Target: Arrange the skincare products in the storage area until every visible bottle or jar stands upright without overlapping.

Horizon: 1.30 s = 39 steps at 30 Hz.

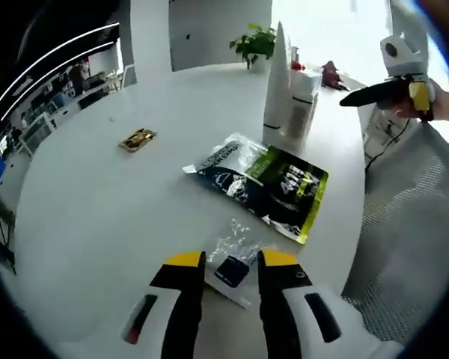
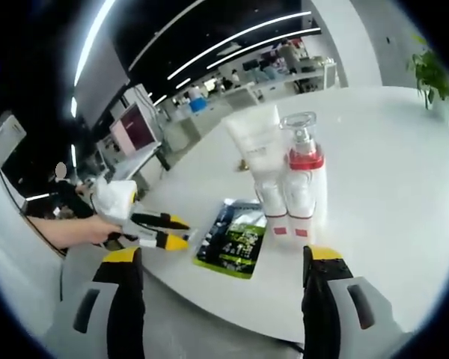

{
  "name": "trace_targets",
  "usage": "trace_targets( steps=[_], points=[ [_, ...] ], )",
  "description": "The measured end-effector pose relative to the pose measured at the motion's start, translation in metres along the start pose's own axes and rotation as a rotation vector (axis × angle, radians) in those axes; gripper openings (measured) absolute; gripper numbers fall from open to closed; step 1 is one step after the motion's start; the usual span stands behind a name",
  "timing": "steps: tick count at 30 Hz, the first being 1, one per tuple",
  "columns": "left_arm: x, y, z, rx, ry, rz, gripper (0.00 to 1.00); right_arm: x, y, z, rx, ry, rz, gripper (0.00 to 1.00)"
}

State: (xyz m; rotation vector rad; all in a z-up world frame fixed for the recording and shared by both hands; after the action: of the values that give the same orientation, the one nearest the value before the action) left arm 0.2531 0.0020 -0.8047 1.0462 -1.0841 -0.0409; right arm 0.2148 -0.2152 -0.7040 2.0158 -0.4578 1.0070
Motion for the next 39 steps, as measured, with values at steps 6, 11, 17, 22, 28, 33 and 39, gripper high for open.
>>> trace_targets(
  steps=[6,11,17,22,28,33,39],
  points=[
    [-0.002,0.0,0.0,-0.015,-0.033,-0.002,0.27,-0.001,0.0,0.001,0.0,-0.002,-0.002,0.87],
    [-0.004,-0.002,0.0,-0.041,-0.069,-0.001,0.25,-0.001,-0.001,0.0,0.001,-0.002,-0.004,0.87],
    [-0.003,-0.003,0.003,-0.066,-0.1,-0.005,0.25,-0.001,-0.001,0.0,0.0,-0.001,-0.007,0.87],
    [-0.001,-0.002,0.006,-0.084,-0.126,-0.008,0.24,-0.001,-0.001,0.001,-0.003,-0.001,-0.007,0.86],
    [-0.001,-0.003,0.007,-0.108,-0.15,-0.012,0.24,-0.001,0.0,0.001,-0.006,-0.005,-0.004,0.86],
    [0.001,-0.002,0.006,-0.103,-0.155,-0.012,0.28,-0.001,0.0,0.001,-0.007,-0.005,-0.002,0.86],
    [0.012,0.005,0.004,-0.101,-0.132,0.039,0.29,-0.001,-0.001,0.001,-0.008,0.003,-0.005,0.86]
  ],
)
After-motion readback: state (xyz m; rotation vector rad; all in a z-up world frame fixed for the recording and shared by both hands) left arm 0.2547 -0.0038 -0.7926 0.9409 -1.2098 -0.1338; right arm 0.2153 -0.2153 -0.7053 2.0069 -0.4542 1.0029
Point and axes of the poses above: the point that each gripper's makers call its tool centre point, and the gripper's own axes: y roughly backward along the fingers, z roughly to its right, x roughly out of its top, the point moved 3 cm from there along y, roughly backward along the fingers, and after that the axes turned 5 degrees about -x, right-handed, at the moved point
